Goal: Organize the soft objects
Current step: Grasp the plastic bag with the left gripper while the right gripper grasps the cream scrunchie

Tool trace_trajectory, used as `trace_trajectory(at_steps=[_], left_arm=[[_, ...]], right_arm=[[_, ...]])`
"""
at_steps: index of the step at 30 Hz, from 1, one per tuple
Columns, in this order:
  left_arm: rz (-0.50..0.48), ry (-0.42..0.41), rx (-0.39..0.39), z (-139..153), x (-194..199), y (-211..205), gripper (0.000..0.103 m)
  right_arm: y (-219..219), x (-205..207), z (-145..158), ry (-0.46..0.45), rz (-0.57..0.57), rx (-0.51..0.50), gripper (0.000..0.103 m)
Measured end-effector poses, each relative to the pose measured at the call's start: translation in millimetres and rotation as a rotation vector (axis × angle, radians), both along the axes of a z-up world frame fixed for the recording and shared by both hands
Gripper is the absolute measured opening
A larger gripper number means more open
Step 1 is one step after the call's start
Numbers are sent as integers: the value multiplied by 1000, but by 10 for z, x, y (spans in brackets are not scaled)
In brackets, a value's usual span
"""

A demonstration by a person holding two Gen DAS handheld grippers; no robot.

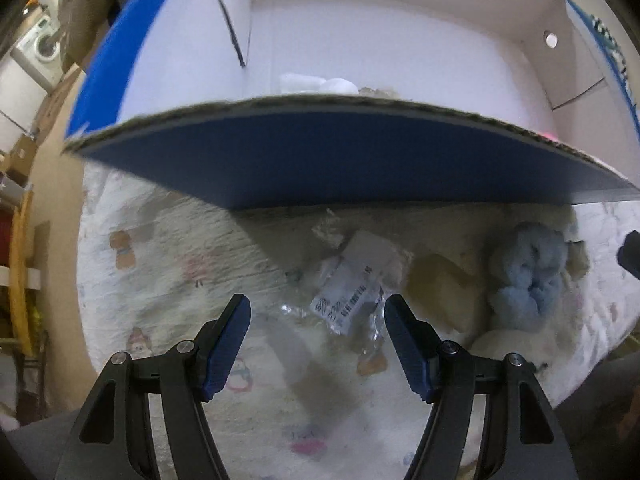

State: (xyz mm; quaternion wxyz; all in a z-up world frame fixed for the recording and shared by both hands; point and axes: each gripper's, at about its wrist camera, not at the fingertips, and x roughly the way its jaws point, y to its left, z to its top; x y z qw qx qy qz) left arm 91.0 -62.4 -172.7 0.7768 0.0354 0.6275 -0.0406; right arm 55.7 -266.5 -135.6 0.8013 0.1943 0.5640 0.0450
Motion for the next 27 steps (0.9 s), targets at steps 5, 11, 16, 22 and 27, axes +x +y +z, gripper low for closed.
trace_trajectory(at_steps=[5,11,16,22,27], left_arm=[[1,12,19,-71,78,-112,51],[-8,44,5,-180,169,-144,38],[-19,41,-29,-148,205,-137,18],[-9,38,-82,-83,210,-40,8],[-19,16,-85,16,159,7,8]], right_arm=[[-178,17,-183,73,-49,62,103],[-145,76,-326,112,-36,132,103],[-39,166,-397,130,-15,100,81],[60,235,-463,144,15,75,46],[112,223,-466,153,45,44,27]])
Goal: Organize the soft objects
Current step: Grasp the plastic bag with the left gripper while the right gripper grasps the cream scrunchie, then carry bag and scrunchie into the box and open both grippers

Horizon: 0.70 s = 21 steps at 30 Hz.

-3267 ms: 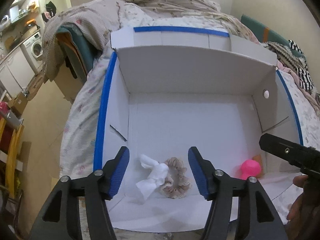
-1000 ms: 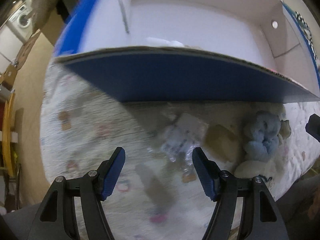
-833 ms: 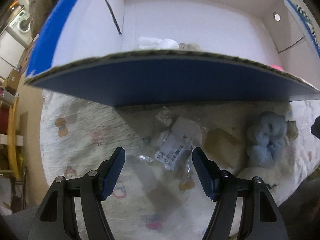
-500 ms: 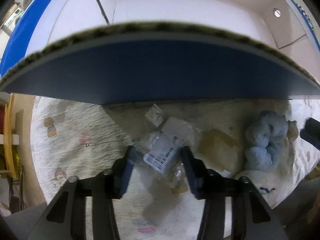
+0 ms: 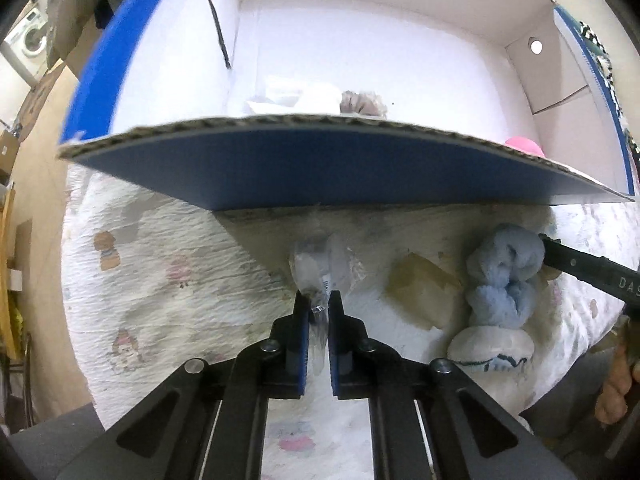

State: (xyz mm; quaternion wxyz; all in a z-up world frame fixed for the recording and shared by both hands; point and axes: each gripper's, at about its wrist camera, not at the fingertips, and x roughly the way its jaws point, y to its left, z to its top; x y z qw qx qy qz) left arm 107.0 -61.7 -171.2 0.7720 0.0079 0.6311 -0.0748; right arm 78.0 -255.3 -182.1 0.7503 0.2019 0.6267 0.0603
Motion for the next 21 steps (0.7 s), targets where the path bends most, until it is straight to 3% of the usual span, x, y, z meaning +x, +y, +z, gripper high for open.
trace_trajectory(at_steps=[2,11,16,21], left_arm=[[2,-11,-3,43,-9,38,7],[19,-27,-33,144,-262,148,7],[22,-77,-20,267,-428,258,7],[22,-173,-20,576,-669,399,7]], right_arm=[[7,-12,34,-11,5,-3,20],[-12,-101,191,-60,-2,10,19],[2,-225,383,-104,7,32,19],[-33,-381,661,-193,12,104,19]])
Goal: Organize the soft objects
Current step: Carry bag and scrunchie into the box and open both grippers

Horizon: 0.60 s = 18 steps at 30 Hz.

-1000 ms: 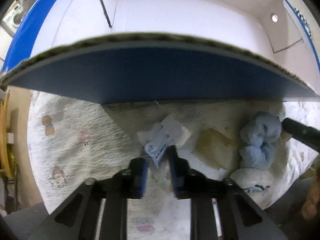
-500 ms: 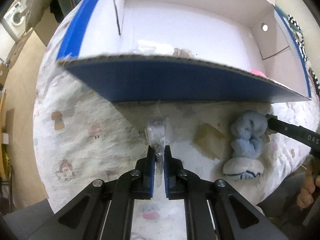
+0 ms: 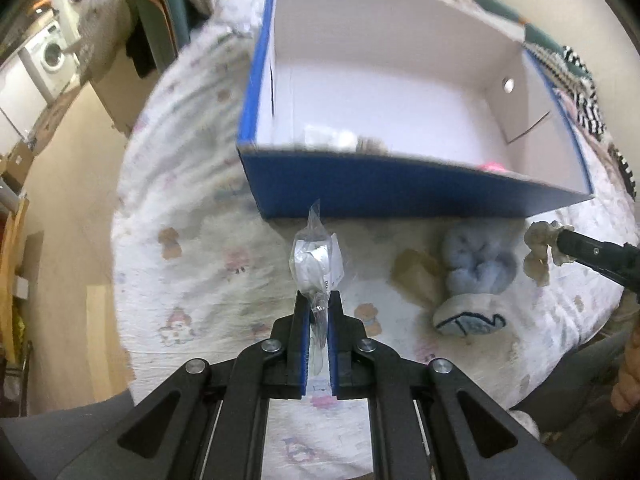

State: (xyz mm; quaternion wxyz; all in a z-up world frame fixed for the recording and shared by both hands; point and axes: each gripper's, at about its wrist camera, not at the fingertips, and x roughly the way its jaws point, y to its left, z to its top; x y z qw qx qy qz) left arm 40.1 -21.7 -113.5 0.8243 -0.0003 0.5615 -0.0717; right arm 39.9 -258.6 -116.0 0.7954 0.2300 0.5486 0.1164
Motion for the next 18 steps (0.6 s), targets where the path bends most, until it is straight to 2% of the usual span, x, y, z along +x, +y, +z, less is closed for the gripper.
trace_trajectory(at_steps=[3,11,14,18], left_arm=[[13,-71,14,162,-74,-61,7],[59,-240,-37,542,-148,-73,7],[90,-278,-37,628,-121,-31,7],[112,-292,-40,743,-53,-22,7]], right_arm=[[-18,-87,149,-54,-1,48,19],[-22,-153,546,-222,1,145,19],[34,-129,670,-274,3,188,19],[79,-62,850,-336,24,195,19]])
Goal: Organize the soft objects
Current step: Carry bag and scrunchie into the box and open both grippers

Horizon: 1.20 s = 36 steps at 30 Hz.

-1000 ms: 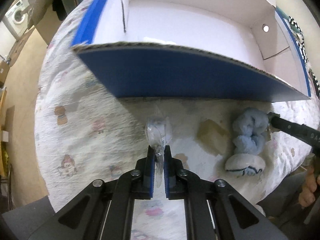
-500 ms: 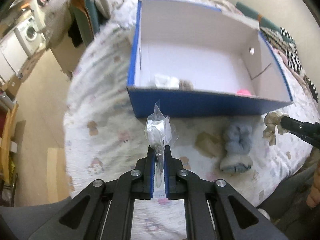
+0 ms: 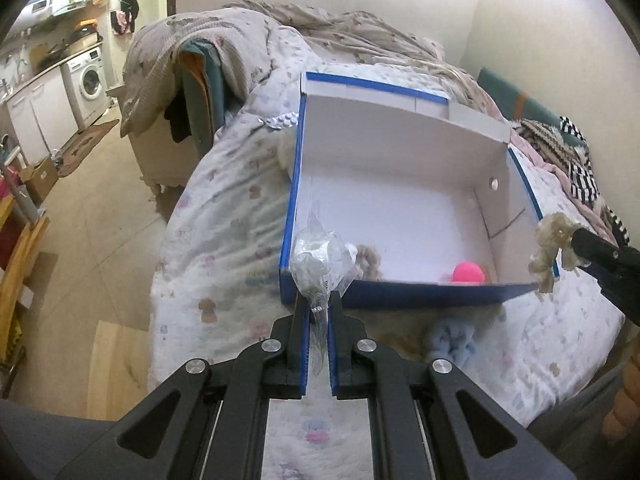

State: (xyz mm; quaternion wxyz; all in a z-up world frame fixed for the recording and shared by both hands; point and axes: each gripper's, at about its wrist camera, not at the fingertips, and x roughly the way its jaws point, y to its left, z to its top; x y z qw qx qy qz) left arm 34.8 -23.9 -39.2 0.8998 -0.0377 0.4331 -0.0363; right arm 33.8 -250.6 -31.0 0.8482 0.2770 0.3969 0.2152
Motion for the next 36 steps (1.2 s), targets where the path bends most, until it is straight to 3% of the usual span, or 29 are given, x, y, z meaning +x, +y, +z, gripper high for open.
trace_trajectory(at_steps=[13,22,36], left_arm=[[16,-72,43,392,513,-126,7],[-11,-55,66,396,941,-233,7],[-96,-72,133,271,1304,-614,7]], right_arm=[[-98,442,127,-33,-22,-19,19],[-148,718,64,-24,-27,-47,19],[-118,1109,-132,15,-30,-123,19]])
